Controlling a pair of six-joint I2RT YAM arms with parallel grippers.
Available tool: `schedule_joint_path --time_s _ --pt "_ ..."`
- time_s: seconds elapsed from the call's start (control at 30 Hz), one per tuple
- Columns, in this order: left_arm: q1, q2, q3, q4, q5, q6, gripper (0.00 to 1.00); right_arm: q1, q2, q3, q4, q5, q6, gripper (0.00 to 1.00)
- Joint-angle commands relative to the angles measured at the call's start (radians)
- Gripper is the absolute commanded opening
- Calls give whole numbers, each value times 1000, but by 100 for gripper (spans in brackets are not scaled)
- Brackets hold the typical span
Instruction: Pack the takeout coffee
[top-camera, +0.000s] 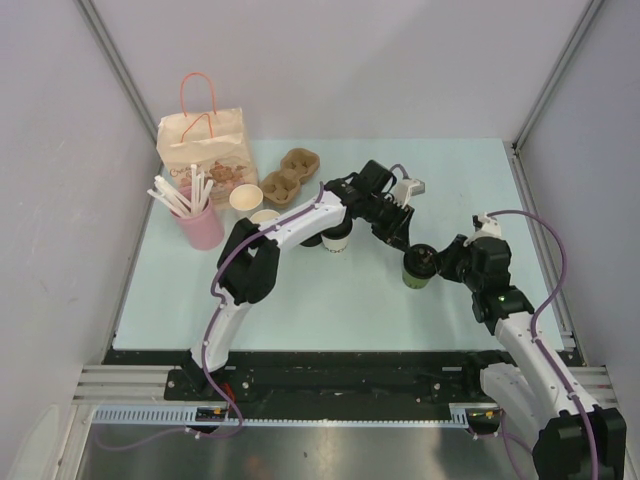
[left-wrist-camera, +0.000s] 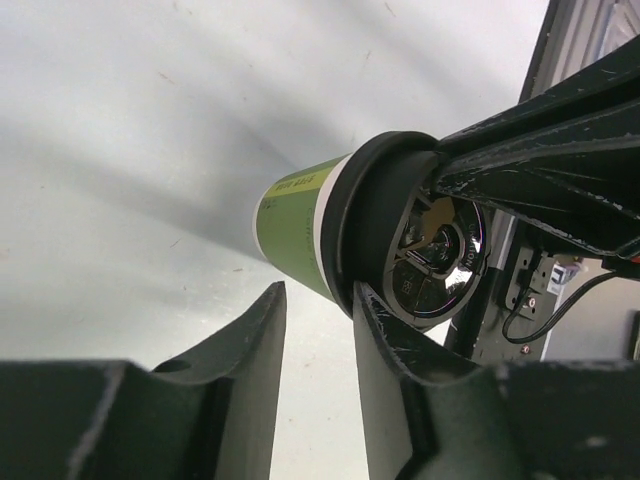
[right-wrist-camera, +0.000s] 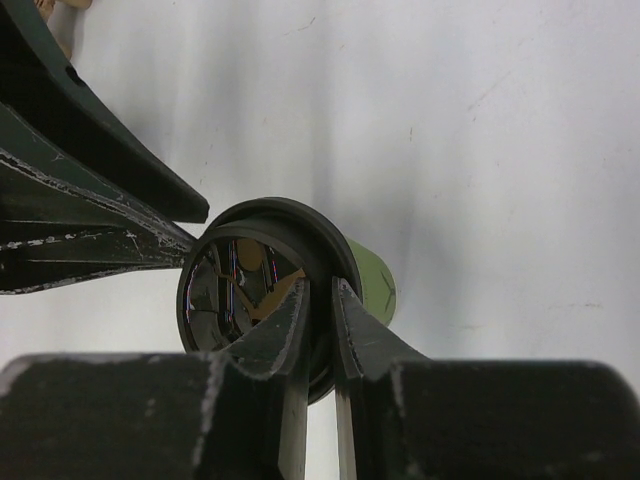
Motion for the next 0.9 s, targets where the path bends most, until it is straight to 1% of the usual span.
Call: schedule_joint_path --time_s 0.0,0.07,0.1,0.17,0.2,0.3,0.47,0.5,0.67,0.8,0.87 --pt "-8 -32 53 -35 -31 34 41 22 1 8 -91 -27 -27 12" --pt "-2 -42 50 -34 -38 39 41 27 -4 21 -96 -33 -39 15" --pt "-1 -45 43 -34 -38 44 44 27 -5 31 -97 -37 -47 20" --pt "6 -59 36 -35 -36 51 46 27 -2 47 -114 -45 -61 24" --pt "9 -62 33 -34 -33 51 47 27 1 59 -119 -47 -64 29" --pt "19 -81 32 -35 -24 53 49 28 1 73 -125 -53 -76 36" --pt "27 -101 27 -37 -27 62 52 30 7 100 -128 -53 -91 45" --pt "29 -105 26 -35 -25 64 53 28 7 105 -128 -51 -99 48" --pt "38 -119 29 -37 -30 70 58 36 19 149 -151 -51 -131 56" --pt "39 -131 32 -40 -35 80 59 45 29 185 -171 -36 -159 67" --pt "41 -136 32 -43 -29 82 60 59 33 197 -182 -31 -176 71"
